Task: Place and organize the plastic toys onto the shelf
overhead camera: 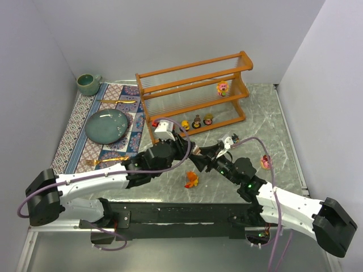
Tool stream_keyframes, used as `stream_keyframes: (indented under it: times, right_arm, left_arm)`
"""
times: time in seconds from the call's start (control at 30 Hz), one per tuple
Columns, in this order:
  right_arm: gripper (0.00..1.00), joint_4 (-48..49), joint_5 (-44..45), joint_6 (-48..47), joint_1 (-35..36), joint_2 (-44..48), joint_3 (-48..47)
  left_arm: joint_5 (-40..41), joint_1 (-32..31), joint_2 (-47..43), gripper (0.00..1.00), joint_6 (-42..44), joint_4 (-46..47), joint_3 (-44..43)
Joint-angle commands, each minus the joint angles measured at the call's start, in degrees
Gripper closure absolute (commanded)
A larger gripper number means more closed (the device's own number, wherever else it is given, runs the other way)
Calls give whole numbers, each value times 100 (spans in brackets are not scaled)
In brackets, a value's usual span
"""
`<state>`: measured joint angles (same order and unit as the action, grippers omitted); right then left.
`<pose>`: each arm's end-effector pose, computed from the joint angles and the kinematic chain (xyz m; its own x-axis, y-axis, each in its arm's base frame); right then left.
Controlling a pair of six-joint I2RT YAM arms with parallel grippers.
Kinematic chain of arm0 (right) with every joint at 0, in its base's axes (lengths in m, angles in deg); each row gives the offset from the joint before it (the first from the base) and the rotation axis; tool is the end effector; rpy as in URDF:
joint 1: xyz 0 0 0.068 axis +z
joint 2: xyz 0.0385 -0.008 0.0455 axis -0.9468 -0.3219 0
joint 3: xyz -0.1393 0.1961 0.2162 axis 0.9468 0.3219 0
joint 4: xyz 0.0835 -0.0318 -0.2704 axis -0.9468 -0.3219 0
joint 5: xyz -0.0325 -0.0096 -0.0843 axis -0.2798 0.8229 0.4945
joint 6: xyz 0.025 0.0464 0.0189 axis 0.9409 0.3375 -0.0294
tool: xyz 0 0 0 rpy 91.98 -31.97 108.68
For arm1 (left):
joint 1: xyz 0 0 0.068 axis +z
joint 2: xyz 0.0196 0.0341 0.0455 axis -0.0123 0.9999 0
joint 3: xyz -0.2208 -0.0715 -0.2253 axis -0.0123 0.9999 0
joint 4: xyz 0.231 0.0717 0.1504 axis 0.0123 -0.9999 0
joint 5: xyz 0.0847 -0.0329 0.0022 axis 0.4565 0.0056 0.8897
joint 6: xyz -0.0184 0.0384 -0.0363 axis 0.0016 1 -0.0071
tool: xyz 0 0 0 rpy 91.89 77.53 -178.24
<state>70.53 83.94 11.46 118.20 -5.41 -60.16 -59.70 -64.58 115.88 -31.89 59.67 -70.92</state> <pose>0.1184 0.1310 0.2520 -0.1203 0.2197 -0.9681 -0.7717 0.5929 0.2304 0.1445 -0.2516 0.3306 -0.4801 -0.4583 -0.7480 0.3234 0.7002 -0.6365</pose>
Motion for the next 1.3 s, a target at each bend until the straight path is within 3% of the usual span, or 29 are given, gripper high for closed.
stream_keyframes:
  times: [0.0, 0.03, 0.1, 0.2, 0.23, 0.33, 0.43, 0.63, 0.9, 1.27]
  right_arm:
    - [100, 513, -45, 8, -22, -117, -6]
    - [100, 522, -54, 17, -22, -134, -6]
    - [98, 469, -54, 26, -22, -152, -41]
    - [70, 408, 34, 61, -22, -82, -32]
    - [49, 364, 156, 113, -22, -47, -23]
    - [24, 215, 394, 175, -31, 129, 21]
    - [13, 48, 710, 263, -22, 331, 65]
    - [0, -355, 1378, 474, -22, 753, 188]
    - [0, -1375, 2133, 62, -31, 1332, -58]
    - [0, -1236, 2917, -176, -22, 1483, 170]
  left_arm:
    - [196, -107, 104, 87, 53, 14, -368]
    - [223, -116, 104, 94, 62, -21, -394]
    - [371, -125, 113, 99, 115, -144, -465]
    - [687, -134, 113, 99, 255, -390, -623]
    - [811, -134, 104, 99, 316, -442, -658]
    - [1415, -134, 87, 99, 571, -627, -816]
    - [2109, -134, 165, 99, 966, -654, -1027]
    - [2526, 366, 613, 99, 1731, -233, -1387]
    - [3131, 964, 1755, 99, 2610, 277, -2292]
    - [3502, 1430, 3013, 99, 3569, 1174, -3145]
